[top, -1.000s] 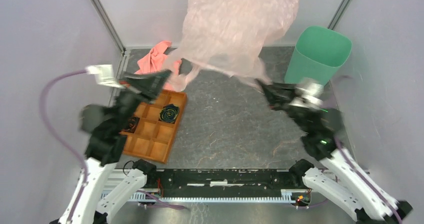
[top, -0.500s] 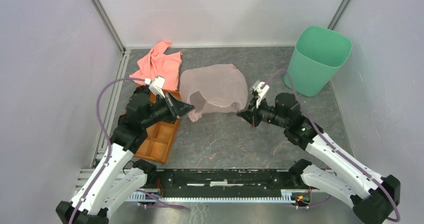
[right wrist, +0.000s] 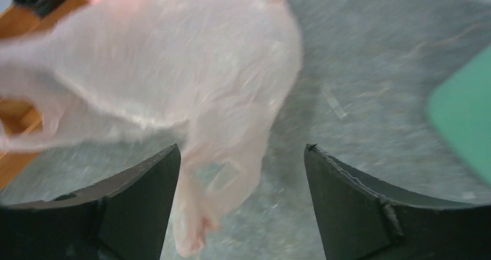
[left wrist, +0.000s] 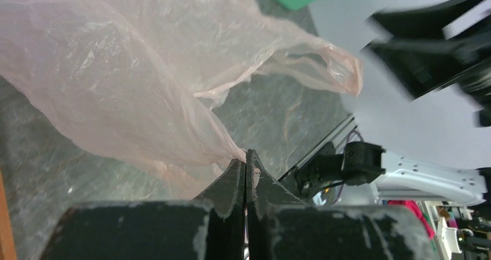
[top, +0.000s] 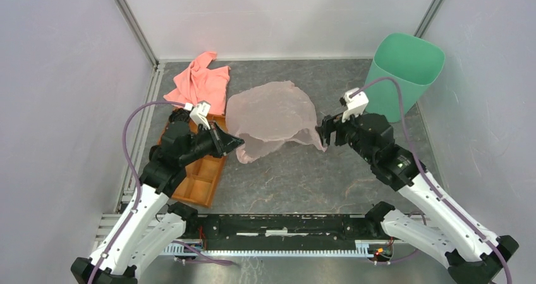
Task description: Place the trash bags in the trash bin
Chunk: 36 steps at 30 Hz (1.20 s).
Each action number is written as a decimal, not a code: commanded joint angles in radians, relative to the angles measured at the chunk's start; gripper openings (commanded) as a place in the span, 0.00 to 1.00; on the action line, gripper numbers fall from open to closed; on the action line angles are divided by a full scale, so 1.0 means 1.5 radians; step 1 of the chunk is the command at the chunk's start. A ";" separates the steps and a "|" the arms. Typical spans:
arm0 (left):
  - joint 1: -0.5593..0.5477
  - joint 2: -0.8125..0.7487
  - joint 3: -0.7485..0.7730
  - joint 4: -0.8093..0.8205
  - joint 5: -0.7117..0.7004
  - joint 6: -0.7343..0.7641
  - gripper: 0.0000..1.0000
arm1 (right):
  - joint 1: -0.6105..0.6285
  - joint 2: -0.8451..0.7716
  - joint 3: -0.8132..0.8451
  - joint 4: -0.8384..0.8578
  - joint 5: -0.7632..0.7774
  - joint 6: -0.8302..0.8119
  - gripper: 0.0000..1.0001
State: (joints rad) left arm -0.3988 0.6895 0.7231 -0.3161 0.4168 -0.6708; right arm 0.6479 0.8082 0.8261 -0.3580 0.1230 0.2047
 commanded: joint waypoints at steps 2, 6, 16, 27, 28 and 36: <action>0.000 -0.020 -0.008 -0.050 0.009 0.080 0.02 | 0.002 0.031 0.166 -0.005 0.205 -0.071 0.91; -0.005 -0.030 -0.011 -0.050 0.005 0.079 0.02 | 0.001 0.117 0.264 -0.016 0.346 -0.115 0.98; -0.009 -0.032 0.016 -0.097 0.027 0.063 0.02 | -0.236 0.417 0.526 -0.072 0.278 -0.214 0.98; -0.009 0.006 0.036 -0.087 0.014 0.039 0.02 | -0.389 0.661 0.793 -0.262 0.040 -0.210 0.92; -0.009 0.012 0.044 -0.087 0.011 0.038 0.02 | -0.396 0.662 0.783 -0.260 0.037 -0.212 0.87; -0.009 0.026 0.088 -0.086 -0.022 0.013 0.02 | -0.408 0.690 0.752 -0.265 0.001 -0.215 0.66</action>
State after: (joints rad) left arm -0.4110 0.7303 0.7868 -0.4744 0.4175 -0.6140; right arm 0.0349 1.8271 1.9839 -0.7597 0.1917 -0.1070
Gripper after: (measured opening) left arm 0.024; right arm 0.671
